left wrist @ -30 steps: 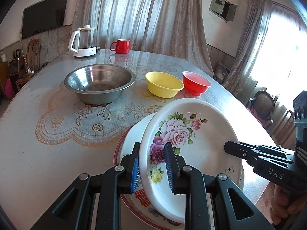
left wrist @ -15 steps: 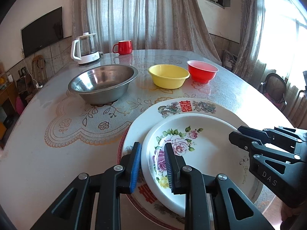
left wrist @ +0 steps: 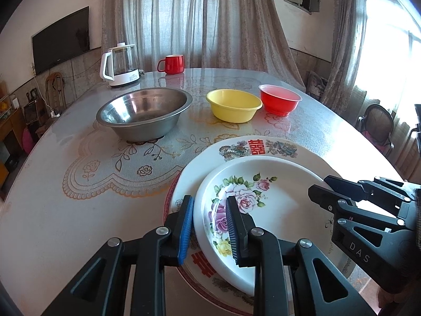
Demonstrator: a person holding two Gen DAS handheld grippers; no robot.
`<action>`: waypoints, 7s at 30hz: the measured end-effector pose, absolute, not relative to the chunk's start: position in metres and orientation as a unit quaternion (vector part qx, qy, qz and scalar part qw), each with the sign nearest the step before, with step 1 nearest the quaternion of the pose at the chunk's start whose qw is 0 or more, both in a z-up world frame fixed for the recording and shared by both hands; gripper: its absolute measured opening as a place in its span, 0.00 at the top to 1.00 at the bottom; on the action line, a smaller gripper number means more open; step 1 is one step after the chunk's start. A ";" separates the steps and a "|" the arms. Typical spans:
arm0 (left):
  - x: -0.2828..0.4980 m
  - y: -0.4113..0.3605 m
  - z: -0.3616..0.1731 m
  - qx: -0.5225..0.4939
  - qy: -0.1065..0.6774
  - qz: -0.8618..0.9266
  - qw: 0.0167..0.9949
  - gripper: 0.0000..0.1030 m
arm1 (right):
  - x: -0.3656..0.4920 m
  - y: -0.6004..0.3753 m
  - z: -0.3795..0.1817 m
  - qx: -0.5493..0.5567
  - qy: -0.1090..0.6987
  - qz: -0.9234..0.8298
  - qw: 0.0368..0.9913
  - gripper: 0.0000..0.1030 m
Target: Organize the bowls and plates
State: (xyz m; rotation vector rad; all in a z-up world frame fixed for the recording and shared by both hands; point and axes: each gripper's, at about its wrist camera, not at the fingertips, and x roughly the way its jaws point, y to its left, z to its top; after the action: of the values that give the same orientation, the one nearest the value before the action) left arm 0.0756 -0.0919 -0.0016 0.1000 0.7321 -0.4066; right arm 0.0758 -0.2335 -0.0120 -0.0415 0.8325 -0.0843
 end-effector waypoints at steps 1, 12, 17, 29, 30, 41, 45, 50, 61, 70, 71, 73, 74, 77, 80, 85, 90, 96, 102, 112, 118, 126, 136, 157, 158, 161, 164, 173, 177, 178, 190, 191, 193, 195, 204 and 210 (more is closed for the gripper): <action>0.075 -0.091 -0.002 0.048 0.356 -0.197 0.912 0.74 | 0.076 -0.233 -0.012 -0.019 0.404 -0.040 0.914 0.78; 0.075 -0.080 0.003 0.034 0.356 -0.190 0.914 0.72 | 0.074 -0.237 -0.011 0.009 0.403 -0.030 0.915 0.72; 0.078 -0.072 0.002 0.027 0.363 -0.176 0.915 0.69 | 0.075 -0.240 -0.009 0.028 0.404 -0.027 0.914 0.71; 0.079 -0.050 0.005 -0.005 0.365 -0.163 0.917 0.63 | 0.081 -0.248 -0.004 0.042 0.405 -0.032 0.913 0.65; 0.081 -0.047 0.004 -0.007 0.366 -0.160 0.917 0.63 | 0.081 -0.248 -0.003 0.042 0.404 -0.033 0.913 0.65; 0.091 -0.019 -0.006 -0.020 0.384 -0.108 0.917 0.63 | 0.086 -0.244 0.004 0.039 0.392 -0.027 0.919 0.65; 0.094 -0.012 -0.011 -0.028 0.392 -0.096 0.915 0.63 | 0.090 -0.243 0.008 0.047 0.388 -0.019 0.920 0.65; 0.094 -0.009 -0.015 -0.028 0.395 -0.090 0.914 0.63 | 0.097 -0.235 0.012 0.064 0.387 0.010 0.920 0.62; 0.102 -0.007 -0.016 -0.024 0.401 -0.089 0.912 0.63 | 0.108 -0.224 0.010 0.102 0.399 0.052 0.910 0.62; 0.114 -0.010 -0.014 -0.016 0.402 -0.088 0.911 0.61 | 0.129 -0.212 0.011 0.126 0.410 0.097 0.898 0.62; 0.116 -0.010 -0.014 -0.015 0.403 -0.088 0.911 0.60 | 0.131 -0.211 0.010 0.129 0.413 0.100 0.896 0.62; 0.118 -0.010 -0.014 -0.013 0.403 -0.088 0.911 0.60 | 0.135 -0.209 0.009 0.134 0.416 0.105 0.893 0.62; 0.119 -0.010 -0.014 -0.012 0.404 -0.089 0.910 0.59 | 0.136 -0.208 0.008 0.134 0.417 0.106 0.893 0.62; 0.124 -0.009 -0.016 -0.014 0.410 -0.089 0.908 0.59 | 0.141 -0.205 0.008 0.132 0.419 0.109 0.892 0.62; 0.128 -0.007 -0.018 -0.018 0.416 -0.085 0.905 0.59 | 0.148 -0.208 0.007 0.147 0.424 0.113 0.887 0.62; 0.138 -0.001 -0.015 -0.024 0.417 -0.080 0.905 0.59 | 0.160 -0.212 0.008 0.170 0.425 0.119 0.881 0.62; 0.155 0.005 -0.001 -0.021 0.398 -0.070 0.915 0.59 | 0.182 -0.206 0.012 0.173 0.428 0.126 0.878 0.62; 0.186 0.016 0.011 -0.037 0.383 -0.066 0.921 0.56 | 0.212 -0.203 0.013 0.191 0.433 0.121 0.872 0.62; 0.223 0.031 0.017 -0.070 0.379 -0.068 0.920 0.54 | 0.246 -0.202 0.012 0.198 0.440 0.106 0.870 0.62; 0.276 0.039 0.010 -0.103 0.390 -0.073 0.912 0.53 | 0.292 -0.207 -0.003 0.217 0.450 0.068 0.863 0.70; 0.290 0.031 0.001 -0.115 0.405 -0.099 0.902 0.67 | 0.303 -0.204 -0.010 0.209 0.457 0.067 0.862 0.82; 0.280 0.023 -0.002 -0.094 0.399 -0.103 0.906 0.81 | 0.304 -0.201 -0.010 0.193 0.456 0.067 0.866 0.84; 0.248 0.037 -0.001 -0.095 0.390 -0.088 0.912 0.81 | 0.293 -0.189 -0.009 0.173 0.460 0.082 0.867 0.84; 0.165 0.055 0.006 -0.088 0.382 -0.056 0.918 0.81 | 0.242 -0.161 -0.010 0.149 0.474 0.121 0.859 0.84; 0.162 0.054 0.006 -0.087 0.382 -0.056 0.919 0.81 | 0.239 -0.160 -0.010 0.149 0.475 0.124 0.859 0.84; 0.158 0.056 0.006 -0.089 0.384 -0.059 0.917 0.81 | 0.232 -0.158 -0.009 0.146 0.476 0.128 0.858 0.84; 0.152 0.055 0.009 -0.092 0.383 -0.063 0.917 0.81 | 0.227 -0.158 -0.008 0.150 0.475 0.132 0.857 0.84; 0.142 0.050 0.016 -0.100 0.375 -0.074 0.919 0.82 | 0.221 -0.152 -0.003 0.150 0.472 0.144 0.856 0.84; 0.145 0.067 0.019 -0.118 0.369 -0.052 0.921 0.74 | 0.224 -0.156 -0.010 0.150 0.475 0.138 0.856 0.83; 0.148 0.071 0.020 -0.123 0.368 -0.048 0.920 0.68 | 0.225 -0.156 -0.010 0.152 0.475 0.139 0.855 0.83; 0.186 0.064 -0.002 -0.125 0.398 -0.077 0.905 0.68 | 0.228 -0.154 -0.009 0.140 0.476 0.141 0.857 0.83; 0.185 0.065 -0.002 -0.129 0.396 -0.079 0.906 0.70 | 0.228 -0.153 -0.008 0.138 0.476 0.141 0.857 0.83; 0.182 0.068 -0.001 -0.136 0.395 -0.081 0.905 0.71 | 0.227 -0.153 -0.008 0.134 0.475 0.139 0.858 0.83; 0.179 0.070 0.000 -0.131 0.391 -0.077 0.908 0.71 | 0.226 -0.153 -0.008 0.136 0.476 0.140 0.858 0.83; 0.160 0.074 -0.002 -0.138 0.399 -0.075 0.904 0.71 | 0.220 -0.144 -0.009 0.129 0.476 0.158 0.856 0.83; 0.150 0.072 -0.002 -0.132 0.404 -0.078 0.902 0.71 | 0.215 -0.144 -0.008 0.120 0.475 0.161 0.857 0.82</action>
State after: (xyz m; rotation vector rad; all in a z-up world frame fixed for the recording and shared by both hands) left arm 0.1504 0.0718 -0.0020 -0.2724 0.8356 -0.1604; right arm 0.2149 -0.1443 -0.0081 0.2514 0.9982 0.3374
